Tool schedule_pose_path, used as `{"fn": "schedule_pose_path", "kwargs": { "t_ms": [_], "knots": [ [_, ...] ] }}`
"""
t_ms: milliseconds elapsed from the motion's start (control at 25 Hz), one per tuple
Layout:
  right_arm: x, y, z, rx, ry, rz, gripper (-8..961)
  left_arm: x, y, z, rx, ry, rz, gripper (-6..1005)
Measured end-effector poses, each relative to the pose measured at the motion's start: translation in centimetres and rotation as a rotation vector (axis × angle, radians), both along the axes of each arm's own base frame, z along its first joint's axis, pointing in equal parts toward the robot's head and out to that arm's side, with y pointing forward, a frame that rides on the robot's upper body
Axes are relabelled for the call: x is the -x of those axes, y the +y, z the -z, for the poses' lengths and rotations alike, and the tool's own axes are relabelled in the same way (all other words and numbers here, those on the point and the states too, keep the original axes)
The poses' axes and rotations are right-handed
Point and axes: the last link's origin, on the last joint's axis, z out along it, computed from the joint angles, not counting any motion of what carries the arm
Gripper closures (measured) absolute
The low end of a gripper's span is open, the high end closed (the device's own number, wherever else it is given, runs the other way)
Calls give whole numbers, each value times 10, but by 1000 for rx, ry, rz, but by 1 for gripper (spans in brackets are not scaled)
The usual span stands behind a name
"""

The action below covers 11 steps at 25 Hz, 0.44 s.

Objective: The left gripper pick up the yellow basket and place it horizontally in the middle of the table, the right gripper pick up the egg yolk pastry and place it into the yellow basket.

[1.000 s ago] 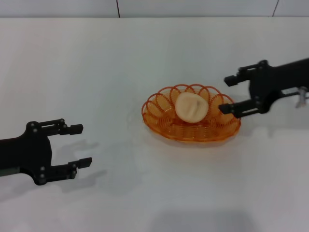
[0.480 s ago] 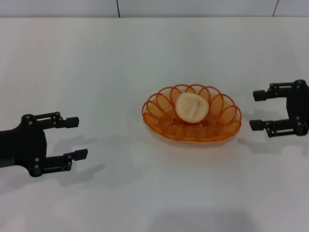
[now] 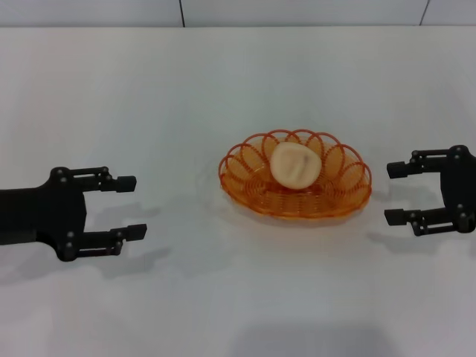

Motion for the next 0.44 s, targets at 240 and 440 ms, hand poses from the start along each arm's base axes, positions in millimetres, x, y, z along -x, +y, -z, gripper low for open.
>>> {"fn": "schedule_pose_path", "kwargs": {
  "t_ms": [240,440],
  "knots": [
    [-3,-2,0,-1,-6,6,221,-3,5,1,15,10,2,303],
    [-5,-2,-2,-8,-4,11,221,-3,5,0,18,12,-1,303]
  ]
}}
